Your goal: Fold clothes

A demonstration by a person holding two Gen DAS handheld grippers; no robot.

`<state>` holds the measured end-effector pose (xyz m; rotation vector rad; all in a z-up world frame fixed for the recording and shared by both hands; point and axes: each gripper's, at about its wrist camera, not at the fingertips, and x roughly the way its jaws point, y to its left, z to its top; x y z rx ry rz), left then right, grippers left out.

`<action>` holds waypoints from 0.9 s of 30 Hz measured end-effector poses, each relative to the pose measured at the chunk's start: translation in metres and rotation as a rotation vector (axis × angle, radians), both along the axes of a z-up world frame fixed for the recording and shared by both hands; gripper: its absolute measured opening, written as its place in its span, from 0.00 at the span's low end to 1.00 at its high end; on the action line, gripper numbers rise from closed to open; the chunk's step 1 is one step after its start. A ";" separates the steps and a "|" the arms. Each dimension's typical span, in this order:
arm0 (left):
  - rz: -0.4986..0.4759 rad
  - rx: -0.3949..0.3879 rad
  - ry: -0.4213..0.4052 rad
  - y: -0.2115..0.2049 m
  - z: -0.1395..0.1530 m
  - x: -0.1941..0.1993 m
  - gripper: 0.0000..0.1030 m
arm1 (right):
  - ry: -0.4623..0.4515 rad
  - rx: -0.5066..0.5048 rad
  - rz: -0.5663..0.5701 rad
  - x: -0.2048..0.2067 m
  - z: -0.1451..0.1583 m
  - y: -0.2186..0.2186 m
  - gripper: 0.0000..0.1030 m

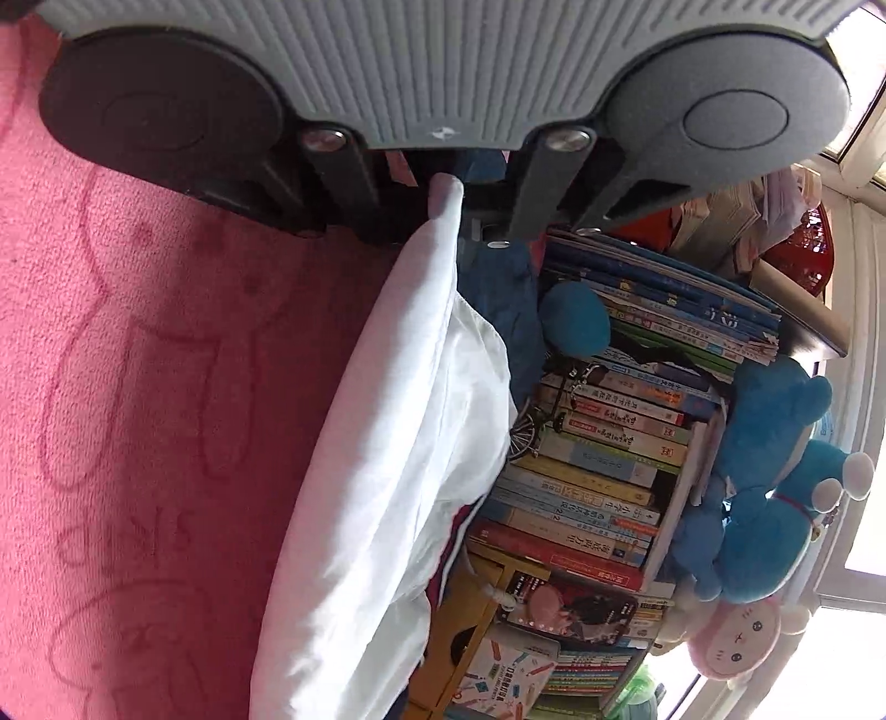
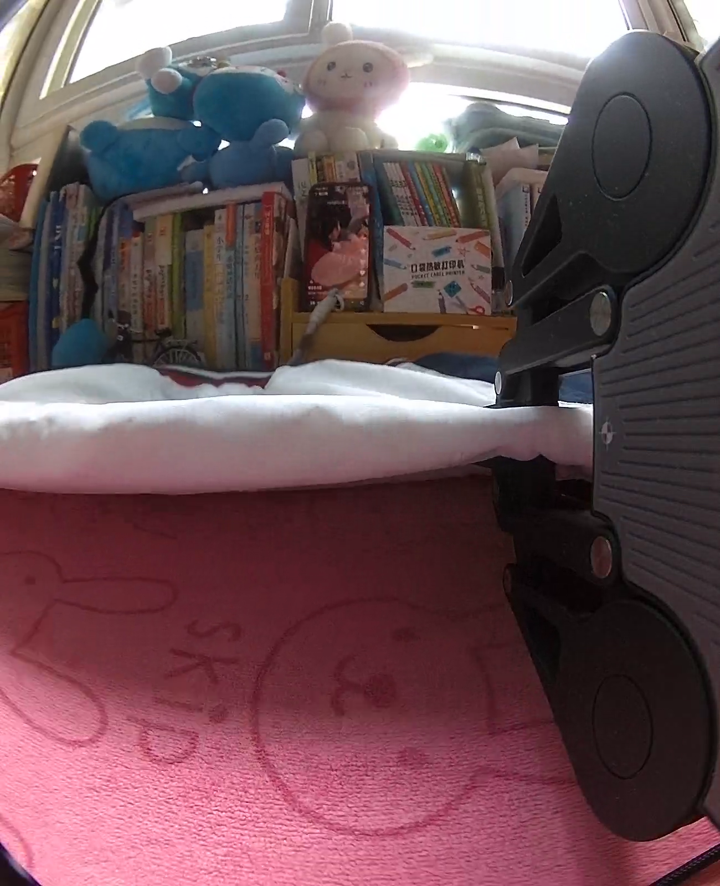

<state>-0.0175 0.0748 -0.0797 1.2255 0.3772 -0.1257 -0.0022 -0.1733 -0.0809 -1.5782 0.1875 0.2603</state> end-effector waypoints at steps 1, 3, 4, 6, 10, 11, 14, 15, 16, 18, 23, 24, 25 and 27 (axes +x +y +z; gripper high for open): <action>-0.011 -0.005 -0.010 0.000 0.007 -0.007 0.04 | -0.013 0.004 0.005 -0.005 0.007 -0.002 0.07; -0.036 -0.014 -0.029 0.000 0.021 -0.023 0.04 | -0.039 0.016 0.017 -0.019 0.024 -0.007 0.07; -0.051 -0.018 -0.038 0.001 0.028 -0.032 0.04 | -0.046 0.022 0.024 -0.027 0.032 -0.010 0.07; -0.078 -0.018 -0.044 0.002 0.038 -0.051 0.05 | -0.055 0.040 0.038 -0.045 0.046 -0.018 0.07; -0.113 -0.014 -0.029 0.000 0.047 -0.096 0.05 | -0.047 0.061 0.057 -0.091 0.054 -0.033 0.07; -0.115 -0.024 -0.026 -0.001 0.047 -0.109 0.05 | -0.040 0.067 0.060 -0.104 0.054 -0.036 0.07; -0.104 -0.078 0.002 -0.002 0.050 -0.147 0.07 | -0.012 0.098 0.061 -0.150 0.051 -0.043 0.07; -0.095 -0.095 0.024 -0.001 0.048 -0.156 0.08 | 0.002 0.112 0.057 -0.162 0.050 -0.045 0.07; -0.084 -0.111 0.047 -0.001 0.045 -0.163 0.09 | 0.016 0.126 0.052 -0.174 0.048 -0.047 0.08; -0.059 -0.134 0.090 0.000 0.036 -0.173 0.11 | 0.041 0.153 0.037 -0.191 0.041 -0.049 0.08; 0.009 -0.162 0.140 0.004 0.012 -0.182 0.15 | 0.084 0.201 -0.013 -0.216 0.016 -0.054 0.10; 0.020 -0.162 0.139 0.005 0.010 -0.184 0.15 | 0.089 0.205 -0.026 -0.219 0.012 -0.057 0.10; 0.030 -0.163 0.138 0.007 0.009 -0.186 0.15 | 0.088 0.205 -0.047 -0.221 0.010 -0.061 0.10; 0.049 -0.171 0.141 0.011 0.010 -0.189 0.17 | 0.088 0.212 -0.088 -0.220 0.010 -0.074 0.10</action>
